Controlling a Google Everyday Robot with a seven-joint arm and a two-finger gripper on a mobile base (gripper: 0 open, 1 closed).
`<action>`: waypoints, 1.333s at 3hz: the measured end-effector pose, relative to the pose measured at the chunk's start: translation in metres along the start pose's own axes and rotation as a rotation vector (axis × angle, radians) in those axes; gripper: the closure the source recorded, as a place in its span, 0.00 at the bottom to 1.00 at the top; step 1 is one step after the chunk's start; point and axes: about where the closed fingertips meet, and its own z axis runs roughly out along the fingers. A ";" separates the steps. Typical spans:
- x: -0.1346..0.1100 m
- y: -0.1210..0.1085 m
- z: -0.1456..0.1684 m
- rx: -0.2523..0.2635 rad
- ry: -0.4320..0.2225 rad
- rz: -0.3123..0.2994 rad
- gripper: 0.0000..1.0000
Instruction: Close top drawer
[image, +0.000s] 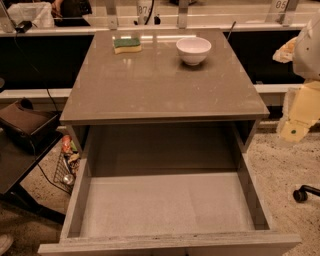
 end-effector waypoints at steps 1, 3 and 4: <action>0.000 0.000 0.000 0.000 0.000 0.000 0.00; 0.060 0.042 0.020 0.018 0.065 -0.050 0.00; 0.095 0.077 0.043 0.021 0.101 -0.097 0.00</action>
Offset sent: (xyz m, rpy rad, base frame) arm -0.0521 -0.0496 -0.0368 -0.0393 -0.0017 0.0195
